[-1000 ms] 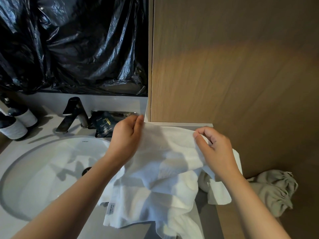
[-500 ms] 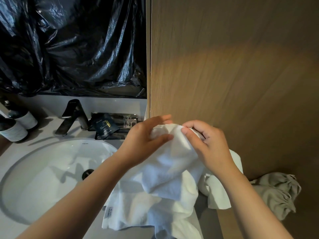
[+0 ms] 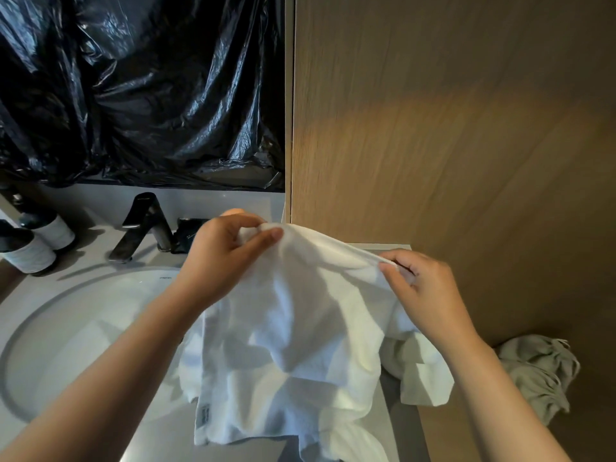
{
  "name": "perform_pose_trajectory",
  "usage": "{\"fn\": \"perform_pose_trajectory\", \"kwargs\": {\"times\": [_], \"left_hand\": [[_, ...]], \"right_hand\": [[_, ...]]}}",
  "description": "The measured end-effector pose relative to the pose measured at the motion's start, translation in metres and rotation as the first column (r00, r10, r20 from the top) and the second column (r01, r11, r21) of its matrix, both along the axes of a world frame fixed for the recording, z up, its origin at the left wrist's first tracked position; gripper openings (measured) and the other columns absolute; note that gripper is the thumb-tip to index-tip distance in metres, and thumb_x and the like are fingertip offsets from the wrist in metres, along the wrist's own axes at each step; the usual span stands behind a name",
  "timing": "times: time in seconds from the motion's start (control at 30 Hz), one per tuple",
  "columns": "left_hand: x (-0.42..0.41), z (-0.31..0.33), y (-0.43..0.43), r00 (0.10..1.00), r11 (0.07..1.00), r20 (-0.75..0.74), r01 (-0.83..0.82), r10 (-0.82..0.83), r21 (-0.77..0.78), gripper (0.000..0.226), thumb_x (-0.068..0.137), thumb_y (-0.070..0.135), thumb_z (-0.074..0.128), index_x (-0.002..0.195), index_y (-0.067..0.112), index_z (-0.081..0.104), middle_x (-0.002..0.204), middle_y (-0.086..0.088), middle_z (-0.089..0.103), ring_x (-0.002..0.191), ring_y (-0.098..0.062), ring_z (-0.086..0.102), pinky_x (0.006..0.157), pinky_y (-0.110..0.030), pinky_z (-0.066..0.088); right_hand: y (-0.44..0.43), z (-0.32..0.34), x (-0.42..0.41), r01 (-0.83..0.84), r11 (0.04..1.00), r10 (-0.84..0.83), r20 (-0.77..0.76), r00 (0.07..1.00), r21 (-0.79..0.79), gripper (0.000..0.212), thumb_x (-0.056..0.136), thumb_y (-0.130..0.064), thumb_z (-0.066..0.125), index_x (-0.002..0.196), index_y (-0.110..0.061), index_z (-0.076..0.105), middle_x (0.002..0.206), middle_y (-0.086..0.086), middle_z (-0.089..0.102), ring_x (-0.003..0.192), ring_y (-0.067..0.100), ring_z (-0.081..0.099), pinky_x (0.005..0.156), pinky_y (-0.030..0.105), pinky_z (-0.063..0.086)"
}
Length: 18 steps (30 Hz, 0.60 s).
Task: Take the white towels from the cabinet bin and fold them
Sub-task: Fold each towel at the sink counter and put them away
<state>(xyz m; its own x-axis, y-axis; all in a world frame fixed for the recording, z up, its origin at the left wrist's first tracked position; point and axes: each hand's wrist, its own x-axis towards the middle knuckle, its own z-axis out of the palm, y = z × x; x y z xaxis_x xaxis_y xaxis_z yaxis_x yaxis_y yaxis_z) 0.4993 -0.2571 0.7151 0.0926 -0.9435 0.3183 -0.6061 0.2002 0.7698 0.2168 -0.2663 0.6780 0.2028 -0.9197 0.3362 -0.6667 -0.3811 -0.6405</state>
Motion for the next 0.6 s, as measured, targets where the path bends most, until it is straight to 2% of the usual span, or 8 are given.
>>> {"fn": "perform_pose_trajectory", "kwargs": {"times": [0.1,0.17,0.23,0.3,0.4,0.53,0.6], "left_hand": [[0.011,-0.009,-0.004,0.971,0.994,0.216,-0.109,0.107,-0.005,0.016,0.087,0.033,0.068,0.082,0.019,0.072,0.077,0.001,0.056,0.071,-0.014,0.056,0.062,-0.024,0.040],[0.013,-0.018,-0.006,0.912,0.984,0.383,-0.172,0.145,0.039,0.018,0.089,0.030,0.066,0.097,0.016,0.074,0.088,-0.003,0.057,0.077,-0.025,0.059,0.064,-0.030,0.042],[0.009,-0.023,-0.002,0.883,0.978,0.442,-0.203,0.157,0.057,0.029,0.086,0.026,0.069,0.114,0.017,0.069,0.107,-0.006,0.060,0.087,-0.030,0.063,0.072,-0.034,0.048],[0.000,-0.023,0.005,0.916,0.992,0.382,-0.125,0.126,-0.028,0.039,0.082,0.024,0.074,0.119,0.015,0.065,0.118,-0.003,0.062,0.092,-0.027,0.065,0.078,-0.034,0.050],[-0.023,-0.013,0.017,0.961,0.983,0.263,0.126,-0.087,-0.135,0.047,0.082,0.030,0.073,0.127,0.020,0.062,0.117,0.001,0.065,0.091,-0.011,0.062,0.081,-0.017,0.044],[-0.045,-0.007,0.019,0.937,0.944,0.143,0.328,-0.320,-0.038,0.049,0.090,0.027,0.064,0.138,0.026,0.051,0.097,0.015,0.068,0.069,0.002,0.058,0.071,-0.010,0.044],[-0.046,-0.008,0.016,0.918,0.921,0.072,0.386,-0.389,0.057,0.040,0.092,0.030,0.059,0.132,0.029,0.057,0.101,0.016,0.069,0.070,-0.001,0.060,0.073,-0.013,0.046]], "right_hand": [[0.001,-0.008,-0.007,0.059,0.997,-0.060,0.023,0.998,0.057,0.015,0.096,-0.026,0.060,0.085,-0.023,0.069,0.071,-0.008,0.065,0.067,0.014,0.059,0.062,0.039,0.048],[0.005,-0.003,-0.005,0.054,0.998,-0.056,0.057,0.997,0.034,0.017,0.095,-0.027,0.060,0.079,-0.029,0.065,0.065,-0.008,0.062,0.062,0.013,0.055,0.058,0.034,0.044],[0.009,0.008,0.002,0.024,1.000,-0.023,0.077,0.997,-0.014,0.018,0.096,-0.026,0.059,0.079,-0.027,0.064,0.065,-0.008,0.061,0.062,0.013,0.055,0.057,0.028,0.040],[0.011,0.021,0.010,-0.016,0.999,0.018,0.064,0.998,-0.040,0.019,0.097,-0.026,0.058,0.080,-0.021,0.066,0.064,-0.008,0.059,0.061,0.012,0.054,0.055,0.026,0.039],[0.013,0.033,0.023,-0.094,0.993,0.092,-0.025,0.995,-0.078,0.024,0.098,-0.031,0.056,0.076,-0.025,0.061,0.062,-0.010,0.055,0.061,0.009,0.053,0.056,0.026,0.041],[0.017,0.039,0.032,-0.158,0.981,0.152,-0.057,0.987,-0.114,0.021,0.096,-0.034,0.054,0.082,-0.025,0.067,0.072,-0.010,0.064,0.069,0.009,0.060,0.061,0.038,0.049],[0.019,0.040,0.031,-0.160,0.979,0.154,-0.054,0.987,-0.128,0.019,0.096,-0.033,0.056,0.084,-0.025,0.069,0.075,-0.011,0.066,0.071,0.009,0.061,0.062,0.038,0.049]]}}
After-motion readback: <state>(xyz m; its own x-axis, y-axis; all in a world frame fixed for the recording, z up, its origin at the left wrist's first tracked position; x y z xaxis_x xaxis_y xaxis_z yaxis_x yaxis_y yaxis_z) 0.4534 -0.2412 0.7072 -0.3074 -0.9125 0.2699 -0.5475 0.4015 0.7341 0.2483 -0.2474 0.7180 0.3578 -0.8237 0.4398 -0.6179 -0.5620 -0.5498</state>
